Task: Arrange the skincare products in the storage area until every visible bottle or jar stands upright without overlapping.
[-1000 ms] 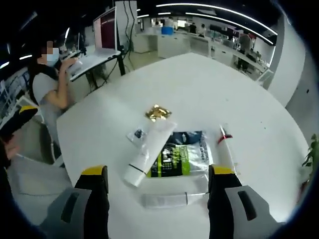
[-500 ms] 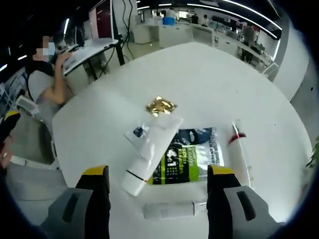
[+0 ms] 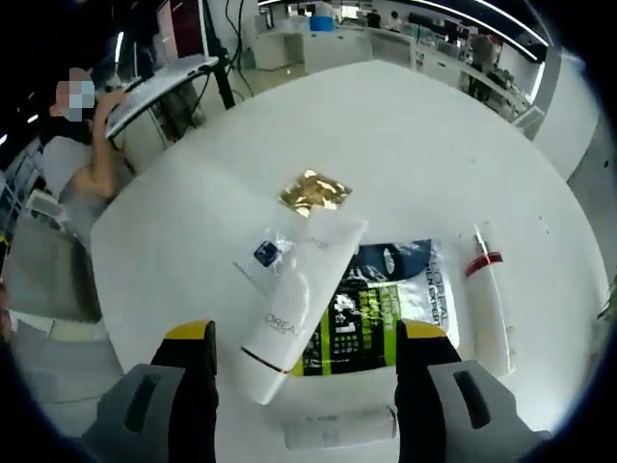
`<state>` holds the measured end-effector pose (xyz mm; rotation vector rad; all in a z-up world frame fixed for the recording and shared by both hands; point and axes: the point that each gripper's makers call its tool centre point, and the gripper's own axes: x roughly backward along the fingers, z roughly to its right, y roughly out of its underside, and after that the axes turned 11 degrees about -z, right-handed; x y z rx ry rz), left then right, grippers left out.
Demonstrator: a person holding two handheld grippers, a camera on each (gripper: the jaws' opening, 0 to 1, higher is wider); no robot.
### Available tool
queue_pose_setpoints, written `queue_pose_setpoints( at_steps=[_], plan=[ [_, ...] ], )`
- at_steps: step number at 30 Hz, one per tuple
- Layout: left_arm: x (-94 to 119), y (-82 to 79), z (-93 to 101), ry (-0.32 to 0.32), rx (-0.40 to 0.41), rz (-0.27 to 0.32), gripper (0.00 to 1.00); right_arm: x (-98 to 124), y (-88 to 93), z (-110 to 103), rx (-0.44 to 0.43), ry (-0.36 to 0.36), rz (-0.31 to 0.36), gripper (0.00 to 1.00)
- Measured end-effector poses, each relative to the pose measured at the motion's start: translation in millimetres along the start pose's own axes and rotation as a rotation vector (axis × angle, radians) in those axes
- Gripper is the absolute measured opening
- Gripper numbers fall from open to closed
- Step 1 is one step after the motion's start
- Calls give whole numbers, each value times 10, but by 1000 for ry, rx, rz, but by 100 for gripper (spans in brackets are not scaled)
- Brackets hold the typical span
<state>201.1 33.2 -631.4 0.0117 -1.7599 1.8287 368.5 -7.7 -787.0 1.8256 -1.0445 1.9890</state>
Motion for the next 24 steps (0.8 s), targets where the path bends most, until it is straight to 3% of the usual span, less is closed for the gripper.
queue_pose_setpoints(
  at_steps=[3,7,15,24],
  plan=[
    [1,13,9,5,-7,-3,86,-148,-57,-15,-12,-4,-5,75],
    [-2,19,-5,2,-8,-4,86,-142,-47,-1,-6,5,-16,73],
    [-16,40,-23,-1,-1,-9,86,-387,-239,26,-2,9,-24,69],
    [-20,38,-25,-8,3,-13,85,-527,-223,145,-10,51,-59,61]
  ],
)
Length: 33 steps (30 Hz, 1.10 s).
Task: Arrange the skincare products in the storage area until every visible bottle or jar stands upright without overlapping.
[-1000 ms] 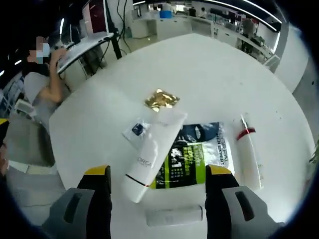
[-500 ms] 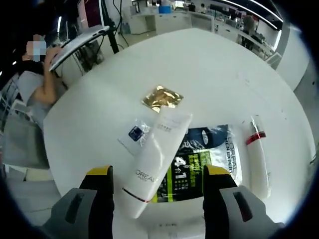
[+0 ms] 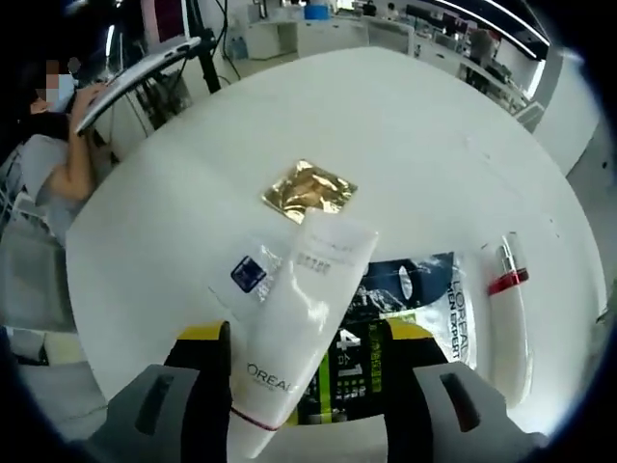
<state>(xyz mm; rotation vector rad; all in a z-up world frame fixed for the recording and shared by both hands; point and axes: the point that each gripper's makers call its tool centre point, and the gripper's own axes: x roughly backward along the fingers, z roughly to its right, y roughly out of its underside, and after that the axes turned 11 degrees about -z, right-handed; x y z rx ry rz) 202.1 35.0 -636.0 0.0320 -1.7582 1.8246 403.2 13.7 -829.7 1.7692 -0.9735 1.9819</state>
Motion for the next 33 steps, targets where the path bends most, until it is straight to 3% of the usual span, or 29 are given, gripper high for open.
queue_pose_setpoints(
  at_steps=[9,11,12,13,14,15,21,33],
  plan=[
    [-3,-13,7,-6,1,-3,85,-59,-68,18,13,31,-7,57],
    [-3,-16,6,-8,1,-2,85,-44,-62,17,-2,35,-8,50],
    [-4,-16,6,-8,1,-2,85,-27,-75,-8,-1,27,-1,40],
    [-4,-16,5,-8,2,-3,85,-12,-39,51,-71,79,-10,39],
    [-3,-15,5,-9,2,-4,85,-70,-82,33,-2,42,-3,38],
    [-2,-15,4,-9,2,-3,85,-75,-85,38,0,39,-4,37],
    [1,-11,-4,-13,1,-5,85,-52,-74,85,-84,18,27,31],
    [1,-4,-10,-14,-1,-7,85,53,-68,86,-105,-10,82,28]
  ],
)
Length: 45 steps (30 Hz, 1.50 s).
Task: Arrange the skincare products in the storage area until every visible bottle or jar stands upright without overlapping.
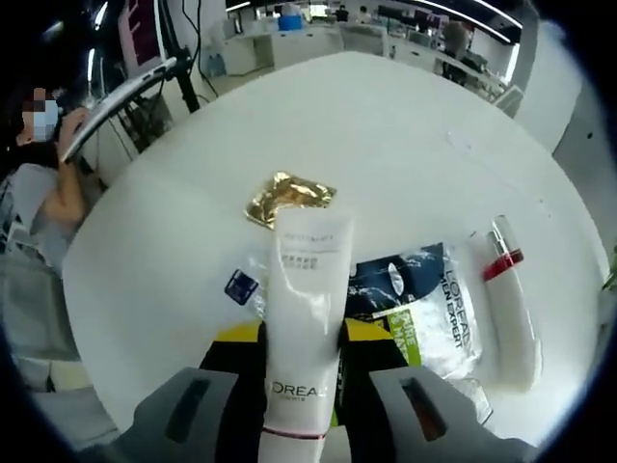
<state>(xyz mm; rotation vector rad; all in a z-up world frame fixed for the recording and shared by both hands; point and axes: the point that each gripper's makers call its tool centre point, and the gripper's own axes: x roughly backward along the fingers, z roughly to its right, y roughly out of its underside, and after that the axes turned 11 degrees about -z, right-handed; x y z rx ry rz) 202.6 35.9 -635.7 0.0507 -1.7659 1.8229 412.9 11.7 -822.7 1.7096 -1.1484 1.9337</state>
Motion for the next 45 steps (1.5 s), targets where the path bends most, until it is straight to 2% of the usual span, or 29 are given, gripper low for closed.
queue_pose_setpoints(
  at_steps=[3,6,10,13,16,17,25,27,29,31,34,41,45],
  plan=[
    [5,2,-7,3,4,1,85,135,11,-54,3,-13,33,28],
    [6,1,-9,6,14,7,85,209,-91,-66,11,-28,99,28],
    [10,-9,-14,9,27,14,85,396,-96,-94,6,-38,155,27],
    [13,-22,10,15,25,15,85,589,-51,-149,13,-44,187,27],
    [16,-35,22,24,27,20,85,741,-94,-185,33,-54,236,27],
    [15,-36,23,30,35,19,85,864,-58,-244,46,-56,260,27],
    [35,-64,5,62,100,41,85,1273,-32,-351,76,-61,374,27],
    [30,-59,17,62,93,38,85,1338,-36,-346,78,-61,393,27],
    [25,-56,26,65,88,34,84,1469,40,-408,87,-61,412,27],
    [15,-56,39,69,87,30,84,1486,14,-375,96,-60,426,28],
    [8,-58,32,71,92,24,83,1641,124,-439,95,-68,451,28],
    [-23,-74,11,87,122,20,82,1837,202,-506,143,-62,504,28],
    [-45,-123,29,103,166,37,81,1962,281,-566,164,-62,528,28]
  ],
)
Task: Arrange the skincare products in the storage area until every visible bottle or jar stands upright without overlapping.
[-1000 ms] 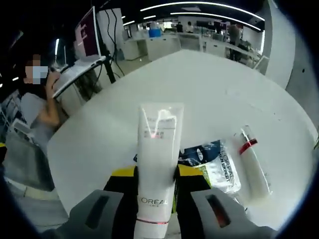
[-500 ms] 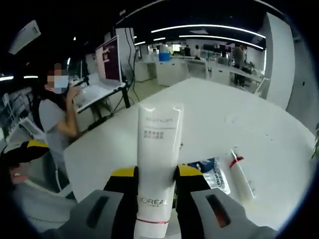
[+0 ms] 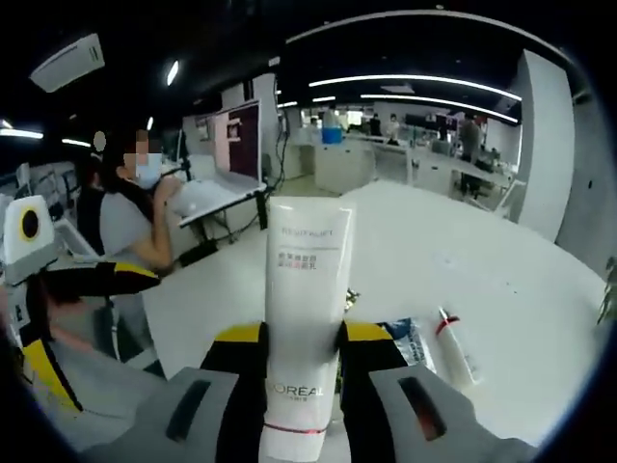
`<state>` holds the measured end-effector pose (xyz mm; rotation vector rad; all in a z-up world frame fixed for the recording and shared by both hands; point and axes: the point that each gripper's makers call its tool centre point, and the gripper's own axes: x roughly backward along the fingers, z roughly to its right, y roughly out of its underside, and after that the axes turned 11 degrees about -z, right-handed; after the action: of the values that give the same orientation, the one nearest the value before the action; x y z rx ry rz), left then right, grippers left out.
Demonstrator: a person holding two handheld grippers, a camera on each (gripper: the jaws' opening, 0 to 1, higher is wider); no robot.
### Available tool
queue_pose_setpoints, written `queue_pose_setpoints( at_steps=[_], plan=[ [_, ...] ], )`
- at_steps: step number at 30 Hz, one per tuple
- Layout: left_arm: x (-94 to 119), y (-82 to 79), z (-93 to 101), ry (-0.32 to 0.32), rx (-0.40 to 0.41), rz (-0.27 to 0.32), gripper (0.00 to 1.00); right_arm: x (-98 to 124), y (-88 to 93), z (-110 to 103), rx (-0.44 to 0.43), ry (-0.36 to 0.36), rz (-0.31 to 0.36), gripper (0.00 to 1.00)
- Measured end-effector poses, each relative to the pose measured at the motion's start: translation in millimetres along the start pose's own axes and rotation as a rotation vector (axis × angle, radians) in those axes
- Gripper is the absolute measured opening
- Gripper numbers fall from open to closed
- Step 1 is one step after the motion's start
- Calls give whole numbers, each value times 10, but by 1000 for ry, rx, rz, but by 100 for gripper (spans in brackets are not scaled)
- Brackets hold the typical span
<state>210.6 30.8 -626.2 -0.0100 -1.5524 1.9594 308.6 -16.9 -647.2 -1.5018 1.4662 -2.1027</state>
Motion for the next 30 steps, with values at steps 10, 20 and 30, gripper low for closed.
queue_pose_setpoints(
  at_steps=[10,20,30],
  plan=[
    [-115,-228,113,47,18,35,77,261,18,-94,41,13,37,28],
    [-321,-451,208,118,64,59,72,452,39,-231,110,16,54,28],
    [-504,-520,338,188,129,32,51,668,37,-327,141,49,110,28]
  ],
)
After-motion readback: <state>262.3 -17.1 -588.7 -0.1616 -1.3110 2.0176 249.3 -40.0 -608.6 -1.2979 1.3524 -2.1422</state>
